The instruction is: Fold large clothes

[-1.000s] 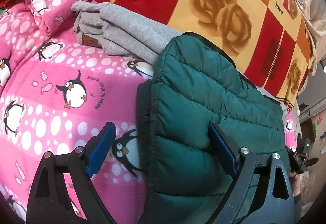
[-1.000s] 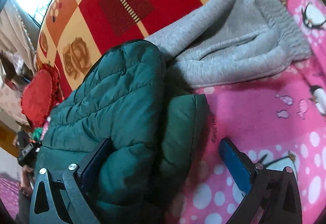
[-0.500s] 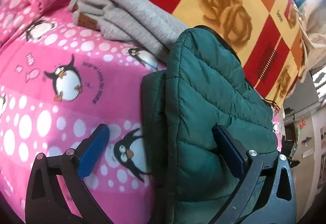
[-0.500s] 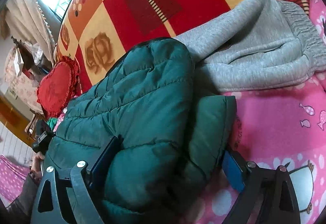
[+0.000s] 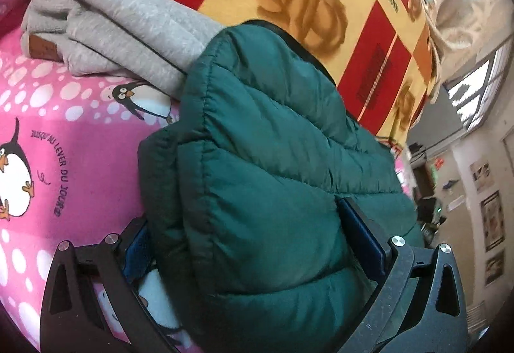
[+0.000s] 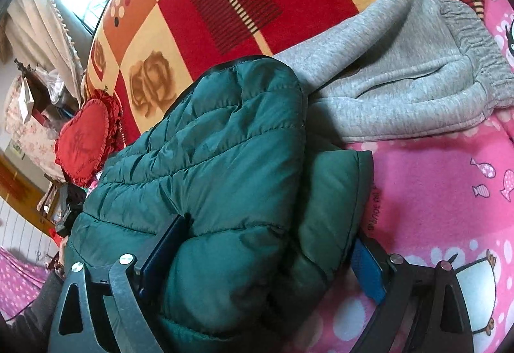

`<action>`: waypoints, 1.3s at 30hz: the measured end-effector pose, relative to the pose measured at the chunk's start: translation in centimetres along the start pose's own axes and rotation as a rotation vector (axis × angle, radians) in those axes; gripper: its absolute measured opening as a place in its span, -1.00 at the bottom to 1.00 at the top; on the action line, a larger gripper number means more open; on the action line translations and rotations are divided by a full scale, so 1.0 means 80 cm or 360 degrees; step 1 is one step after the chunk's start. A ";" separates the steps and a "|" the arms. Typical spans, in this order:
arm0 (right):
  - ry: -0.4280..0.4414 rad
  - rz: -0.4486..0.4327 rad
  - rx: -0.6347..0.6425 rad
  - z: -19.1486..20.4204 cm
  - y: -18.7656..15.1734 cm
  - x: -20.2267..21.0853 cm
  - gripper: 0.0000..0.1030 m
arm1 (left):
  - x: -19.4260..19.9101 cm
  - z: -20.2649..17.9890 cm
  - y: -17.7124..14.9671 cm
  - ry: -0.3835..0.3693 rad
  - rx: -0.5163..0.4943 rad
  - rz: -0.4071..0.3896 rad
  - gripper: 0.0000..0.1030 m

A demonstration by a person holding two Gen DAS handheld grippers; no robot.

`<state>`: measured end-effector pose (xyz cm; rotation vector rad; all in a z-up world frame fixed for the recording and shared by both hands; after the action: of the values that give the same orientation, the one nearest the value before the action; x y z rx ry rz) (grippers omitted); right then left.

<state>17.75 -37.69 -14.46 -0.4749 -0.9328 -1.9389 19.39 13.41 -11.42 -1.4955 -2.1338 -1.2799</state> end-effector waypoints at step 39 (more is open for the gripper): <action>-0.0287 -0.0140 0.0437 0.089 0.008 0.037 -0.29 | 0.023 -0.064 0.013 0.0542 -0.0336 -0.0130 -0.41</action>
<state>16.48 -34.06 -7.75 -0.4588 -1.3342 -1.8300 18.03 10.81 -6.75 -1.1655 -1.9032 -1.6958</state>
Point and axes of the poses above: each gripper's, at about its wrist camera, not at the fingertips, and x roughly against the way its jaws point, z to its left, y to its top, the point moved 4 cm from there along -x, roughly the way its jaws point, and after that the axes turned 10 degrees about -x, right-handed, at the moved point
